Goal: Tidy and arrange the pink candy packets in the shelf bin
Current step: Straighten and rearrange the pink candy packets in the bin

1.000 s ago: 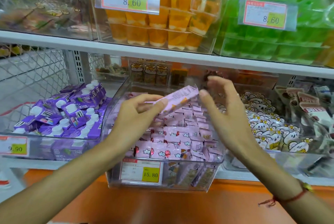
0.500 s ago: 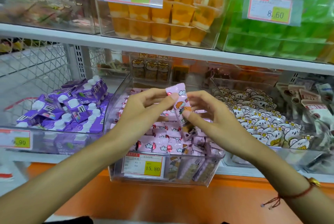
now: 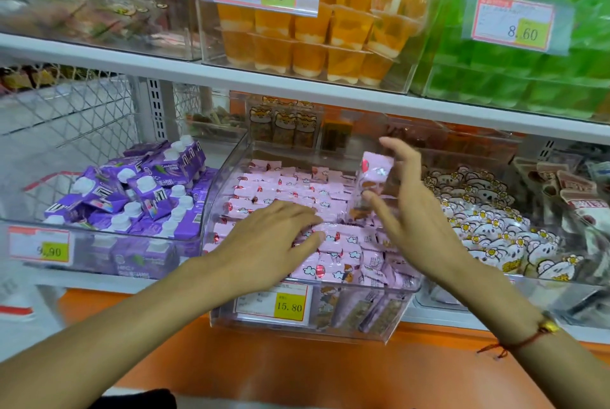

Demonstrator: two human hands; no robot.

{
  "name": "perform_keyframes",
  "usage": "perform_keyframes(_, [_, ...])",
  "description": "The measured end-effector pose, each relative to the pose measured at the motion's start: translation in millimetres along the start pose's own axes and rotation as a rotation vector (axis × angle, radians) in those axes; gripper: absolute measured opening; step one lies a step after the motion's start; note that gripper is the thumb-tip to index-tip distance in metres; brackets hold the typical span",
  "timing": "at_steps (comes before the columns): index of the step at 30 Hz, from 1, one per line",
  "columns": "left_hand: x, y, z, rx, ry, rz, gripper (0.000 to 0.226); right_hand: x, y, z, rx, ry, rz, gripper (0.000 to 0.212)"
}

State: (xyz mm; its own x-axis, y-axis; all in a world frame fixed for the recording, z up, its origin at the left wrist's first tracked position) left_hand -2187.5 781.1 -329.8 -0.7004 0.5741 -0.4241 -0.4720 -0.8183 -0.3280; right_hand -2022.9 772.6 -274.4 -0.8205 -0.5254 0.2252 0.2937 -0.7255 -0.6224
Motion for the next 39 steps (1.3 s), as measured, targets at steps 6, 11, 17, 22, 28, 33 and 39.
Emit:
perform_keyframes(6, [-0.3, -0.8, -0.7, 0.037, -0.041, 0.018, 0.046, -0.1, -12.4, -17.7, 0.075, -0.115, -0.047, 0.033])
perform_keyframes(11, [0.3, -0.1, -0.9, 0.041, -0.019, 0.029, 0.045, -14.4, -17.5, -27.0, 0.193, 0.053, -0.123, 0.028])
perform_keyframes(17, [0.8, 0.4, -0.5, 0.028, -0.003, 0.015, 0.046, -5.7, -7.8, -45.5, 0.438, 0.454, 0.103, 0.033])
perform_keyframes(22, [-3.3, 1.1, 1.1, 0.027, -0.002, -0.036, 0.05, -9.0, -11.6, -52.5, 0.622, 0.461, 0.148, 0.038])
perform_keyframes(28, [-0.3, 1.7, -3.2, 0.059, 0.003, -0.032, 0.052, -25.4, -43.1, -40.4, 0.459, 0.376, -0.035, 0.025])
perform_keyframes(33, [0.0, 0.4, -4.2, 0.045, 0.004, -0.034, 0.046, -33.5, -55.8, -65.7, 0.652, 0.392, -0.05, 0.026])
perform_keyframes(39, [-1.4, 1.0, -4.3, 0.025, -0.008, -0.035, 0.046, -32.9, -59.5, -68.4, 0.718, 0.144, -0.118, 0.009])
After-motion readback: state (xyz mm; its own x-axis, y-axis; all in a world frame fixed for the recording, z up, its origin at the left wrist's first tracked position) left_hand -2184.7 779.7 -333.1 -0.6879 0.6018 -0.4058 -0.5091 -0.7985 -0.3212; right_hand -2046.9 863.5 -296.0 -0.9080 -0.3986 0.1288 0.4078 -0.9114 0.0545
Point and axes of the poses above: each hand's wrist, its own y-axis away from the middle knuckle, its own z-axis out of the back of the hand, x = y × z, the point moved 6 cm from there along -y, towards the middle knuckle, and after that the axes turned 11 degrees about y, right-handed, at the moved point
